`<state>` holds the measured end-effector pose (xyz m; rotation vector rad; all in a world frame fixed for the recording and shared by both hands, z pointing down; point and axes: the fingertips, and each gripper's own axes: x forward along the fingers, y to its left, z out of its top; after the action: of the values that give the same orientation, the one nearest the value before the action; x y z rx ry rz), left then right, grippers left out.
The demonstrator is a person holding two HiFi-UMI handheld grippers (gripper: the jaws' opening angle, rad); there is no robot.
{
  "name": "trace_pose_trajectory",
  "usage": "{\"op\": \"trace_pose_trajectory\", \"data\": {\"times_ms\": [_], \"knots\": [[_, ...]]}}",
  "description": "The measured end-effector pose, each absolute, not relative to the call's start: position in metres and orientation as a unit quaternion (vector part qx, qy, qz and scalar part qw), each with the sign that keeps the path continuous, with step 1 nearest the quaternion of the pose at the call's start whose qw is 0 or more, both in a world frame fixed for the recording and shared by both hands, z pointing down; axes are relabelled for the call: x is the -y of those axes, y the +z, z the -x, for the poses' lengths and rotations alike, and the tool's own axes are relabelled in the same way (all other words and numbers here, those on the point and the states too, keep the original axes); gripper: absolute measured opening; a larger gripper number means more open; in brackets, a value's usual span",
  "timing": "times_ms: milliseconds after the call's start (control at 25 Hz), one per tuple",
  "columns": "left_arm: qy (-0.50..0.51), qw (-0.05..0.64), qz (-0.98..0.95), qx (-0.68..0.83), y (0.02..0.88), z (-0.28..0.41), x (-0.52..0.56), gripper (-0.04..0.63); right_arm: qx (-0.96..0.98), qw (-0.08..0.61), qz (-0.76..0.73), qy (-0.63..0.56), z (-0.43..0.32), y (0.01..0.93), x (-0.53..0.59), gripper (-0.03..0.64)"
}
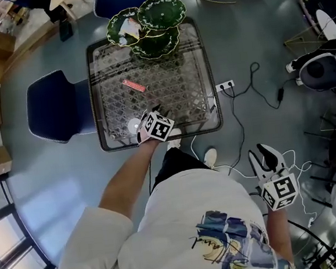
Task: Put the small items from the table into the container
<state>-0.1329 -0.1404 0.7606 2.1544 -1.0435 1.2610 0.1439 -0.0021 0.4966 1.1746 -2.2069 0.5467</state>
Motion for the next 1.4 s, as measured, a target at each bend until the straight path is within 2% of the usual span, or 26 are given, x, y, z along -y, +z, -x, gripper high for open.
{"op": "trace_pose_trajectory", "data": {"times_ms": [200,480,680,1080,1200,1280,1400], "knots": [[0.446,0.227,-0.767,0.401,0.762,0.161,0.148,0.210,0.826,0.291,-0.436,0.209,-0.141,0.500,0.006,0.135],[0.424,0.232,-0.743,0.462,0.747,0.243,0.207,0.359,0.830,0.298,-0.422,0.212,-0.117,0.504,0.022,0.135],[0.432,0.208,-0.747,0.461,0.742,0.292,0.257,0.425,0.830,0.306,-0.416,0.210,-0.095,0.507,0.040,0.135],[0.565,0.119,-0.781,0.240,0.770,0.310,0.293,0.420,0.814,0.320,-0.427,0.228,-0.075,0.511,0.061,0.135],[0.602,0.087,-0.772,0.184,0.781,0.311,0.300,0.379,0.809,0.326,-0.429,0.233,-0.073,0.514,0.062,0.135],[0.618,0.072,-0.767,0.156,0.788,0.311,0.304,0.301,0.806,0.330,-0.431,0.236,-0.072,0.516,0.062,0.135],[0.631,0.069,-0.763,0.128,0.799,0.310,0.308,0.267,0.800,0.334,-0.436,0.239,-0.072,0.516,0.061,0.135]]}}
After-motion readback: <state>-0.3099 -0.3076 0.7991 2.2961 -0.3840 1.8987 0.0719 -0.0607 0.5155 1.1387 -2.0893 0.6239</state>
